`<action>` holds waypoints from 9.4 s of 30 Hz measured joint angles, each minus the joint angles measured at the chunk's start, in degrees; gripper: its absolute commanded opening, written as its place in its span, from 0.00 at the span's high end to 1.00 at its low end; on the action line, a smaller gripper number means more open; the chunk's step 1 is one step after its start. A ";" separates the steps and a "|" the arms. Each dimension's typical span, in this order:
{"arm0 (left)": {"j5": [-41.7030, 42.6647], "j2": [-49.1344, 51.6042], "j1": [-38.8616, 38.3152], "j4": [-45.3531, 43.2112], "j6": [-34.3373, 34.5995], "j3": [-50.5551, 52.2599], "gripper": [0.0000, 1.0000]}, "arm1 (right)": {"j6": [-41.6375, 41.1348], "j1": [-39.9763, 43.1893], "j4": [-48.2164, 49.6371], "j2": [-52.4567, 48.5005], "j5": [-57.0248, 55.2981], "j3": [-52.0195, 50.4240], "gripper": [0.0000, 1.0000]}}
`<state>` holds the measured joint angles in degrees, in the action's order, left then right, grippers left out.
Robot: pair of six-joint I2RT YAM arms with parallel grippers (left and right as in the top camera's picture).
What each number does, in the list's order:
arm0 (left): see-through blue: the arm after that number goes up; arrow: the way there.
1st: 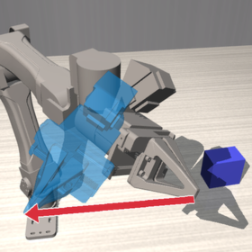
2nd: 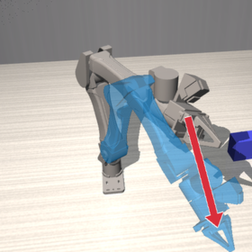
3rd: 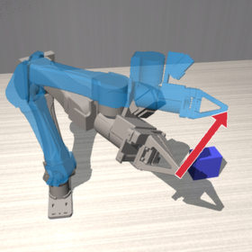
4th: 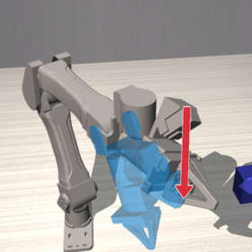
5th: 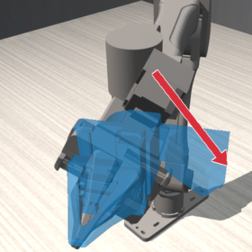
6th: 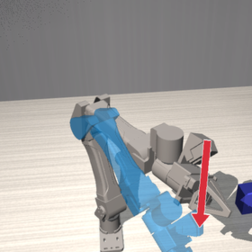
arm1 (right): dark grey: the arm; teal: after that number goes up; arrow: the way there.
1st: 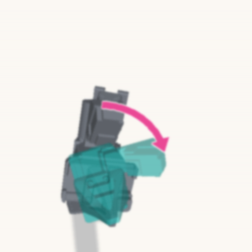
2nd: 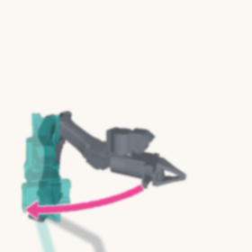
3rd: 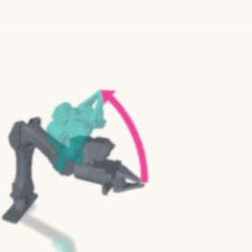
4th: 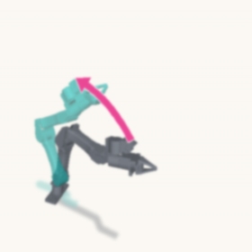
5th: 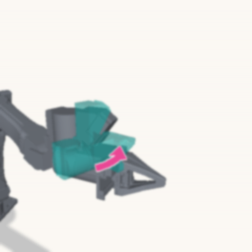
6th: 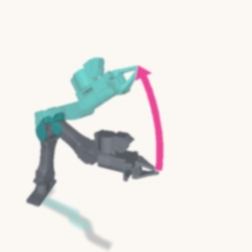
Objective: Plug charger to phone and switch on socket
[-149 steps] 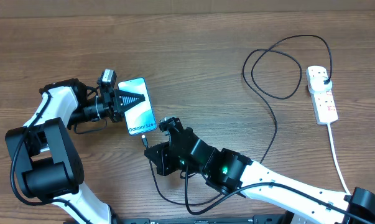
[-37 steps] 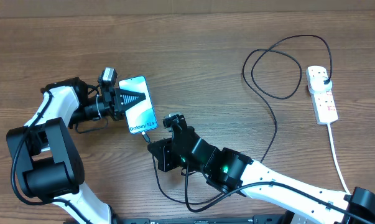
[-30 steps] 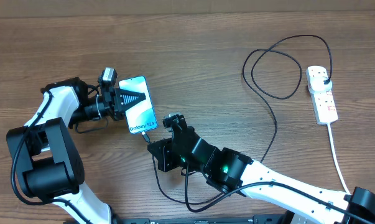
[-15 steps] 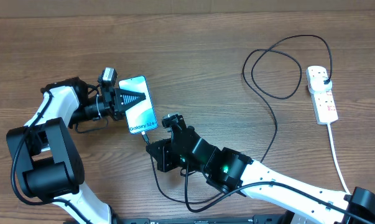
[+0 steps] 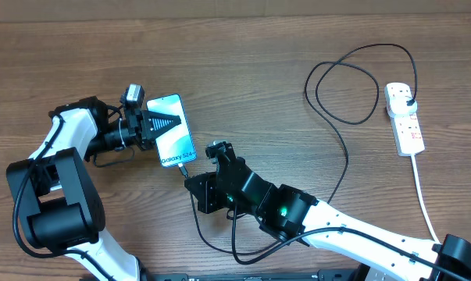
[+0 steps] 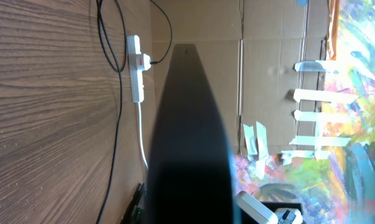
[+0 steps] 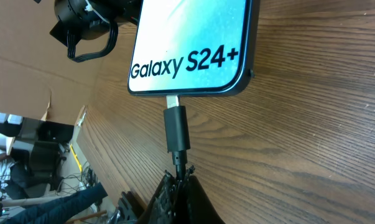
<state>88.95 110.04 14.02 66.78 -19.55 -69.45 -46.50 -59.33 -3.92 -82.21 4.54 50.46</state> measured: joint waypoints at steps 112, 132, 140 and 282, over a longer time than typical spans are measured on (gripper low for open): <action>-3.04 0.00 -5.49 4.17 -5.09 -0.07 0.96 | 1.51 3.06 -1.33 -0.02 8.68 -0.39 0.96; -4.90 0.00 -7.32 4.31 -6.21 -0.37 0.96 | 1.92 3.21 -0.66 0.00 7.74 -0.98 0.31; -7.69 0.02 -8.83 -3.34 -3.63 -0.04 0.96 | 2.78 5.73 -5.33 0.15 5.81 -0.90 0.00; -71.80 -0.09 -9.44 -29.33 21.11 0.09 0.00 | 12.13 26.67 -15.37 -16.74 18.05 -0.98 0.72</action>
<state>17.15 109.95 4.58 37.45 1.56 -69.36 -34.37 -32.67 -19.29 -98.96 22.59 49.47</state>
